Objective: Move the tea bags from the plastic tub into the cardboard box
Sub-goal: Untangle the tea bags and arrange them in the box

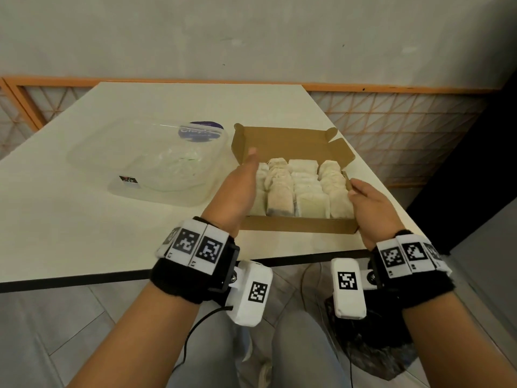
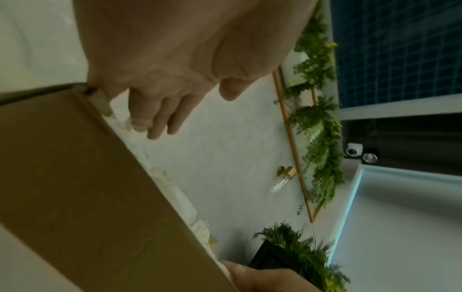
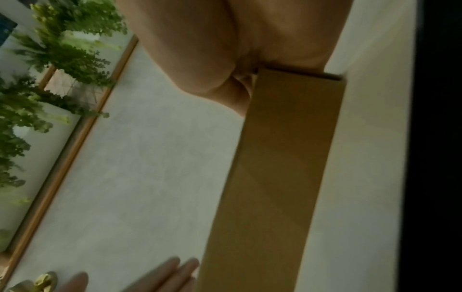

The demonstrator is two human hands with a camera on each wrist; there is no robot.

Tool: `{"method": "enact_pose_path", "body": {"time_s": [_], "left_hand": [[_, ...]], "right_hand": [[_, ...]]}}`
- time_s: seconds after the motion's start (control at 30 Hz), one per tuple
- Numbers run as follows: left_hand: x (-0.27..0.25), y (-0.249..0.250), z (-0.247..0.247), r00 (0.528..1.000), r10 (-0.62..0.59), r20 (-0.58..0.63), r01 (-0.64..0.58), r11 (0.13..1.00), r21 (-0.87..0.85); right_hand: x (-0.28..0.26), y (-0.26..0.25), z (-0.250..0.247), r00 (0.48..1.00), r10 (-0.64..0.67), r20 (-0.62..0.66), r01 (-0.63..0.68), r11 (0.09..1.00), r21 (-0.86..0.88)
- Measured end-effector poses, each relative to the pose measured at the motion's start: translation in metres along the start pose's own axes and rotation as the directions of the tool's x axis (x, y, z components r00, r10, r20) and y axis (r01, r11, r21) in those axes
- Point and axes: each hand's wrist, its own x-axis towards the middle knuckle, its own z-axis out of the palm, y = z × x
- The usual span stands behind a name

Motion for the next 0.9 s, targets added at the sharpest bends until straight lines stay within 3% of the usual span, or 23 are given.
{"method": "enact_pose_path", "body": {"time_s": [0.07,0.13,0.2,0.3,0.47,0.6,0.77,0.9], "left_hand": [[-0.002,0.003,0.006,0.994,0.055,0.091,-0.066,0.991,0.115],[-0.003,0.006,0.007,0.981,0.077,0.181,-0.098,0.989,0.11],[0.0,0.008,0.001,0.976,0.12,0.182,-0.14,0.985,0.101],[0.004,0.013,-0.014,0.981,0.158,0.117,-0.173,0.976,0.134],[0.002,0.02,-0.038,0.981,0.176,-0.086,-0.174,0.984,0.032],[0.006,0.016,-0.038,0.987,0.121,-0.104,-0.107,0.986,0.128],[0.01,0.005,-0.014,0.997,-0.067,-0.049,0.071,0.994,0.082],[0.025,-0.004,-0.015,0.985,-0.169,-0.037,0.162,0.977,-0.142]], "right_hand": [[0.0,0.002,-0.001,1.0,0.009,0.016,-0.009,0.999,0.032],[0.002,0.004,-0.003,1.0,0.022,0.009,-0.023,0.997,0.069],[0.003,0.004,-0.007,0.999,0.034,0.022,-0.036,0.994,0.105],[0.002,0.006,-0.008,0.997,0.012,0.077,-0.016,0.999,0.045],[0.005,0.01,-0.002,0.995,-0.022,0.1,0.028,0.998,-0.061],[0.006,0.008,-0.001,0.998,-0.012,0.057,0.011,1.0,0.002],[0.005,0.009,0.0,0.999,-0.015,0.052,0.014,1.0,0.026],[0.002,0.007,-0.002,0.998,-0.027,0.063,0.026,1.0,0.014]]}}
